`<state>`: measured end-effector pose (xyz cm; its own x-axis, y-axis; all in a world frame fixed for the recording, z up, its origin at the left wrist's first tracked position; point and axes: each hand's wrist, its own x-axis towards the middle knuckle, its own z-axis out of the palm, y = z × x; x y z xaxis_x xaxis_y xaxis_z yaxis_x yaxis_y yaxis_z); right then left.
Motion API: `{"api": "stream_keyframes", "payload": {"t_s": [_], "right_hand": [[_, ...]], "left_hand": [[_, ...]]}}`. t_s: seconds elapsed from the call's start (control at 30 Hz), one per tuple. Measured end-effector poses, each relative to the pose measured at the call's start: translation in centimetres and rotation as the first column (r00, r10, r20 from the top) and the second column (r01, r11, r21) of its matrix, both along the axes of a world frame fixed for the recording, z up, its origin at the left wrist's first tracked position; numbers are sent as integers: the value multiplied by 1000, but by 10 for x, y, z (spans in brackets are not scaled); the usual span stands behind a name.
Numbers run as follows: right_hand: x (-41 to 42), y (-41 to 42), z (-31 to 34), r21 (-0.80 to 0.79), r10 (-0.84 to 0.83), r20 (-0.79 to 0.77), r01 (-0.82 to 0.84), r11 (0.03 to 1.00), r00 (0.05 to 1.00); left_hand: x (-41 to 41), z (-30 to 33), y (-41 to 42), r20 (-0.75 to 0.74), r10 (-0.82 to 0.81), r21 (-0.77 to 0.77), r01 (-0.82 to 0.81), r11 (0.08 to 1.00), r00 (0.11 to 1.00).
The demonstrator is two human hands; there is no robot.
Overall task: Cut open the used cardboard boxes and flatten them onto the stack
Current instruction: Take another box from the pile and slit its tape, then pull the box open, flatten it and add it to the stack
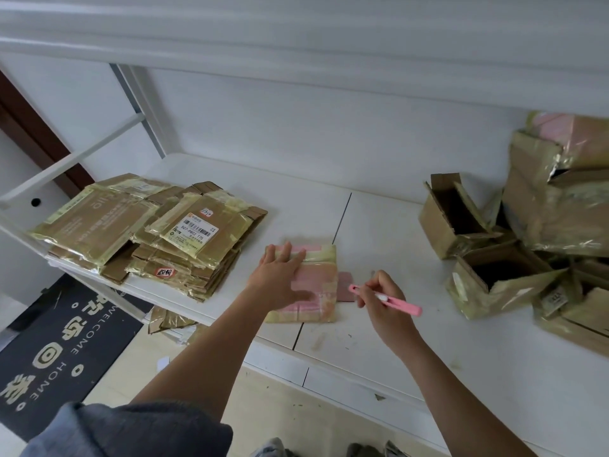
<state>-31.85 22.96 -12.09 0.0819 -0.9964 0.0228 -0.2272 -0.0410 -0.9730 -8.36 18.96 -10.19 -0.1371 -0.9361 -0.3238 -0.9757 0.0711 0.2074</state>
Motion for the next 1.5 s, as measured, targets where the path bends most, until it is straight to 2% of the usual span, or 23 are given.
{"api": "stream_keyframes", "payload": {"t_s": [0.07, 0.1, 0.13, 0.2, 0.3, 0.33, 0.4, 0.43, 0.5, 0.57, 0.6, 0.63, 0.7, 0.77, 0.83, 0.9, 0.93, 1.03, 1.07, 1.1, 1.17, 1.3, 1.5], "right_hand": [[-10, 1, -3, -73, -74, -62, 69, 995, 995], [-17, 1, -7, -118, -110, -150, 93, 989, 983], [-26, 0, -12, -168, -138, -287, 92, 982, 948], [-45, -3, -26, -216, -145, -604, 14, 976, 784], [-66, -6, -40, -25, 7, -839, -52, 998, 545], [-69, -9, -42, 59, 73, -866, -43, 997, 494], [-65, -12, -36, 146, 138, -880, -18, 989, 455], [-58, -15, -30, 121, 112, -871, -12, 993, 479], [-36, -22, -15, -7, 31, -744, -54, 999, 668], [-5, -26, 5, -91, 77, -510, -143, 986, 857], [12, -27, 14, -85, 147, -418, -200, 976, 896], [26, -26, 20, -64, 223, -370, -264, 962, 902], [46, -22, 21, -2, 350, -366, -377, 926, 862], [54, -15, 15, 39, 380, -384, -397, 917, 841], [58, -8, 9, 38, 330, -402, -344, 938, 854], [64, -2, 2, 14, 280, -435, -304, 952, 856], [66, 0, 0, 4, 260, -444, -288, 958, 858], [68, -3, -2, 35, 241, -489, -257, 966, 839], [67, -6, -1, 60, 248, -506, -253, 966, 826], [67, -8, 0, 81, 255, -525, -251, 965, 812], [70, -14, 4, 77, 240, -579, -241, 967, 779], [90, -21, 10, -73, 150, -630, -251, 965, 762], [109, -31, 14, -36, 157, -684, -248, 968, 712]], "left_hand": [[-2, 1, 0, 50, 3, -31, -1, 1000, 999], [-4, 1, 0, 62, 12, -59, -8, 998, 998], [-4, 0, 1, 68, 11, -87, -5, 996, 998], [-2, -1, 3, 56, -22, -131, 29, 991, 998], [12, -1, 9, 15, -124, -144, 125, 982, 992], [19, -1, 12, 8, -168, -142, 167, 976, 986], [29, -1, 18, -22, -225, -146, 219, 965, 974], [33, -2, 22, -30, -240, -151, 233, 961, 970], [35, -1, 26, -21, -249, -152, 243, 958, 968], [33, 1, 29, -56, -226, -145, 216, 966, 973], [33, 4, 30, -112, -207, -139, 191, 972, 972], [33, 6, 31, -179, -182, -133, 160, 978, 967], [39, 11, 32, -256, -95, -120, 66, 991, 962], [49, 14, 34, -315, 106, -133, -155, 979, 943], [58, 13, 39, -399, 327, -145, -411, 900, 857], [54, 12, 45, -459, 494, -31, -569, 822, 739], [47, 10, 48, -507, 574, 97, -618, 780, 643], [22, 4, 52, -629, 741, 495, -613, 616, 237], [16, 1, 52, -646, 752, 543, -611, 576, 135], [13, -2, 51, -660, 748, 553, -627, 549, 73], [11, -4, 49, -680, 733, 548, -656, 519, 12], [16, -3, 52, -693, 719, 561, -664, 494, -50], [22, -3, 55, -694, 715, 586, -644, 492, -85]]}}
